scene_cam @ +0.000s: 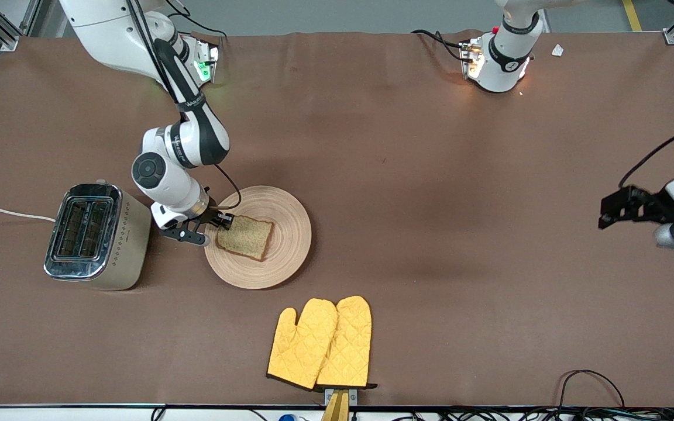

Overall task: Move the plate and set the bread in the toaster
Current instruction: 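Withdraw the left gripper while the right gripper lowers onto the bread, then close the right gripper on the edge of the bread slice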

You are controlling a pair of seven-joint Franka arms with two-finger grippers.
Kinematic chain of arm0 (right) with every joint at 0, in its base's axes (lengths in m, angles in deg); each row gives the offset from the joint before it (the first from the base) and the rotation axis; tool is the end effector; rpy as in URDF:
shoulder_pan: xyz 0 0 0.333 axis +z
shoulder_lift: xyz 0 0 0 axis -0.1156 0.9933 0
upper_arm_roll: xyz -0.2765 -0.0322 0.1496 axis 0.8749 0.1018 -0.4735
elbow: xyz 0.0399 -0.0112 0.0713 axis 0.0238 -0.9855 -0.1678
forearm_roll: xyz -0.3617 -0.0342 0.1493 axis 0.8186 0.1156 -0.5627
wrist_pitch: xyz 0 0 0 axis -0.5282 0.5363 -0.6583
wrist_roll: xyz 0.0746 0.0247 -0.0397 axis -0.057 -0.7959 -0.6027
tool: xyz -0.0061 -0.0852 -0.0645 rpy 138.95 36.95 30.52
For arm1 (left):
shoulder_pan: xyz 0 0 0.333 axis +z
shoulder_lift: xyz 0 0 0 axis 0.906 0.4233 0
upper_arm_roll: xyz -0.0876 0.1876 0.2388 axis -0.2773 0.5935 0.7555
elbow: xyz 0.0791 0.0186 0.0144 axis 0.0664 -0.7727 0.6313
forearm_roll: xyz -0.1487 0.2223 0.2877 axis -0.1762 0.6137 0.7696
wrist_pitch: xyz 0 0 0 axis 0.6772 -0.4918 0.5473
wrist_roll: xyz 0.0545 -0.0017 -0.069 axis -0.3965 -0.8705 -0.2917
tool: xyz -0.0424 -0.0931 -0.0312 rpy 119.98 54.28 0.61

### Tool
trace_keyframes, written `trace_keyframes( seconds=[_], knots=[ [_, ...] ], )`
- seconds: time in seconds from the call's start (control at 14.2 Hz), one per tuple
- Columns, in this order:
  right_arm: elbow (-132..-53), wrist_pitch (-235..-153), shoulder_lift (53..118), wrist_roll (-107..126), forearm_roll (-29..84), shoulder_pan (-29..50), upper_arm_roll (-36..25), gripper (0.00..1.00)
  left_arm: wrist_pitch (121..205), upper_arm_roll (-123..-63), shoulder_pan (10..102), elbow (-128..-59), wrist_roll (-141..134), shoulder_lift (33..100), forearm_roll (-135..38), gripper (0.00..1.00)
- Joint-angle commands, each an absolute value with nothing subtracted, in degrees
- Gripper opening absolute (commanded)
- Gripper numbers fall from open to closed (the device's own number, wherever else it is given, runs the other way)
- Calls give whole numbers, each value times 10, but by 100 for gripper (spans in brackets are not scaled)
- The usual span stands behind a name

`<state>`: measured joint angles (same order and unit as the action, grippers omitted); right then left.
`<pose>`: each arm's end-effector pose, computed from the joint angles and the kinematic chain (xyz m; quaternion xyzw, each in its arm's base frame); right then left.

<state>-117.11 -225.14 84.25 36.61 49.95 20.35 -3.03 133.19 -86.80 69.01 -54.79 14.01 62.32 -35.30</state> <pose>0.5416 0.1827 0.2190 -0.9909 0.1265 0.0036 0.0460 0.6538 -0.0526 0.6356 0.9870 -0.1545 0.0437 0.0000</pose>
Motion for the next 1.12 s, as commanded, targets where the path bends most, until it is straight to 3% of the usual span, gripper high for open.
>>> trace_keyframes(
  seconds=[0.0,0.28,0.49,0.56,0.84,1.05],
  knots=[
    [-1168,-2254,851,371,489,212,-27,34,1329,-870,692,-587,88,585,-351,100],
    [-1171,-2264,853,370,489,214,-27,32,1345,-873,692,-665,44,518,-356,100],
    [-1172,-2264,853,369,489,216,-27,27,1429,-873,711,-807,44,432,-380,100],
    [-1173,-2269,853,369,489,216,-27,23,1440,-873,710,-824,45,422,-380,100],
    [-1178,-2278,853,369,489,219,-27,4,1439,-876,708,-820,54,421,-377,100],
    [-1178,-2278,853,369,489,221,-27,1,1438,-886,704,-803,53,422,-371,100]
  ],
)
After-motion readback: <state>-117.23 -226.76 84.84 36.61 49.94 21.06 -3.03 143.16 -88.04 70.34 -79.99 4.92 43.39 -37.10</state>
